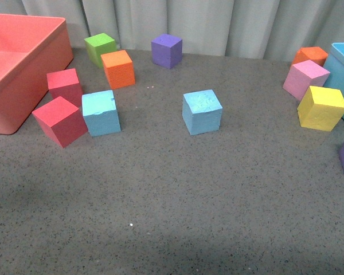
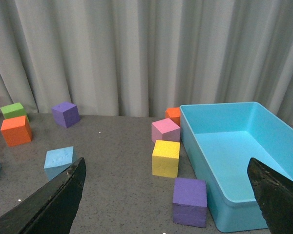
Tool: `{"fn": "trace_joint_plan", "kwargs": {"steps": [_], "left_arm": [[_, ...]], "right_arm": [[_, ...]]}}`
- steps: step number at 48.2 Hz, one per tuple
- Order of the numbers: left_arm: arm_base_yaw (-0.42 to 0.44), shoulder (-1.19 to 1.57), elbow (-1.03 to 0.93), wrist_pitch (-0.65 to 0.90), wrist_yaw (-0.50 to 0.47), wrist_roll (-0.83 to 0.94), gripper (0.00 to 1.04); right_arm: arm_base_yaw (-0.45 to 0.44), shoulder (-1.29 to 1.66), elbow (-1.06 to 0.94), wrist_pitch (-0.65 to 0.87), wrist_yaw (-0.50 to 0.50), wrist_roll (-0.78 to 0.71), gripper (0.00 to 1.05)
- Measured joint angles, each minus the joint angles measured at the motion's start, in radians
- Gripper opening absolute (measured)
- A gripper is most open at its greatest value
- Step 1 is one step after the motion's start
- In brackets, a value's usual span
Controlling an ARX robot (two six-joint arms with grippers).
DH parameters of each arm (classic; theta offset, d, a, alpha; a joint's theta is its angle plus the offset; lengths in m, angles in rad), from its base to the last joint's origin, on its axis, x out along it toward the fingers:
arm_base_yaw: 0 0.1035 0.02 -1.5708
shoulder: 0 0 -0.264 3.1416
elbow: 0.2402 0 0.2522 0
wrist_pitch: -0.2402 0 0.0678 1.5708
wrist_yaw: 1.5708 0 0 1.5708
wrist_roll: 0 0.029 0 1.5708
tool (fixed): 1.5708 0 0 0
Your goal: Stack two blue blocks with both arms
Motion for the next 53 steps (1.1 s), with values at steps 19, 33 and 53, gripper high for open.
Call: {"fn": "trace_joint_plan", "kwargs": {"steps": [19,33,53], "left_arm": [[-0.045,0.839,0.665,-0.217,0.007,-0.062,0.98],[-0.043,1.067,0.931,-0.392,0.019,-0.121,0.98],[-0.044,1.199,1.08,-0.545,0.067,-0.203,0.98]], "right_arm": [[0.0,0.0,0.0,0.0,0.0,0.0,0.95],[0.0,0.0,0.0,0.0,0.0,0.0,0.95],[0.0,0.0,0.0,0.0,0.0,0.0,0.95]]}}
